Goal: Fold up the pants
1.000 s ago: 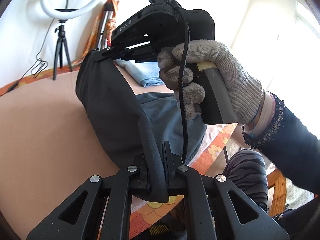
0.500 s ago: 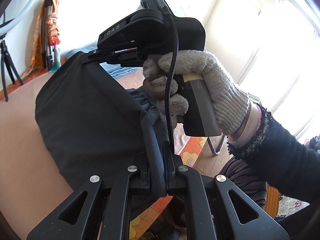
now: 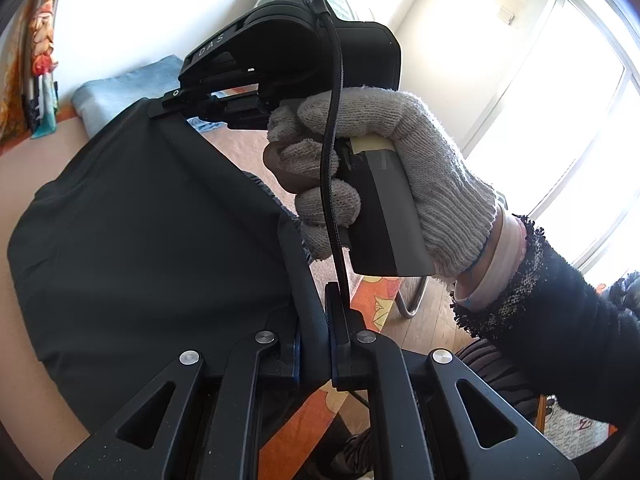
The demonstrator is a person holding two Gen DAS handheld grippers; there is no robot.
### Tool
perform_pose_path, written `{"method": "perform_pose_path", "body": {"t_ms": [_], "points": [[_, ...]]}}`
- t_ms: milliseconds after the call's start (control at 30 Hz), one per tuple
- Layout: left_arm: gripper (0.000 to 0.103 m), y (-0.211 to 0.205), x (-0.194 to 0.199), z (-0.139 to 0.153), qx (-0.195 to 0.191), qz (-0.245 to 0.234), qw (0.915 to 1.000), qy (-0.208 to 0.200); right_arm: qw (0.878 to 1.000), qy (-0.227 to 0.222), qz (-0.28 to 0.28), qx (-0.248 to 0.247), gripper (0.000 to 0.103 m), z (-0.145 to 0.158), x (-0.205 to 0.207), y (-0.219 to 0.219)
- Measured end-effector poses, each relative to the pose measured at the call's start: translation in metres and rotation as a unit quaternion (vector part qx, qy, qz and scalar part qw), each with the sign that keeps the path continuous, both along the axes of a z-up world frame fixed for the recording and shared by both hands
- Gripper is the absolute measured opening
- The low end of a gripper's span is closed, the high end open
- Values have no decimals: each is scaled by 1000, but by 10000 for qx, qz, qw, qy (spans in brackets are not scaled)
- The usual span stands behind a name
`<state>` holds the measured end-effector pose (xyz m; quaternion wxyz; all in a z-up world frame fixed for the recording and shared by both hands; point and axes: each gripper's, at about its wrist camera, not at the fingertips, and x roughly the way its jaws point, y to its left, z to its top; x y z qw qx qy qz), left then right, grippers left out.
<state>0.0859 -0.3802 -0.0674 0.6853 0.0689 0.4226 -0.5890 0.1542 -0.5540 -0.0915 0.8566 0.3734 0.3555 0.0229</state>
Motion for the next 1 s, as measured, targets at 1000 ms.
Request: {"method": "perform_pose_path", "body": {"t_ms": [1000], "points": [[29,4,-34,-21,242,-99,9997,24,9913,547,-321,-1156,27,-22,-8,-36]]}}
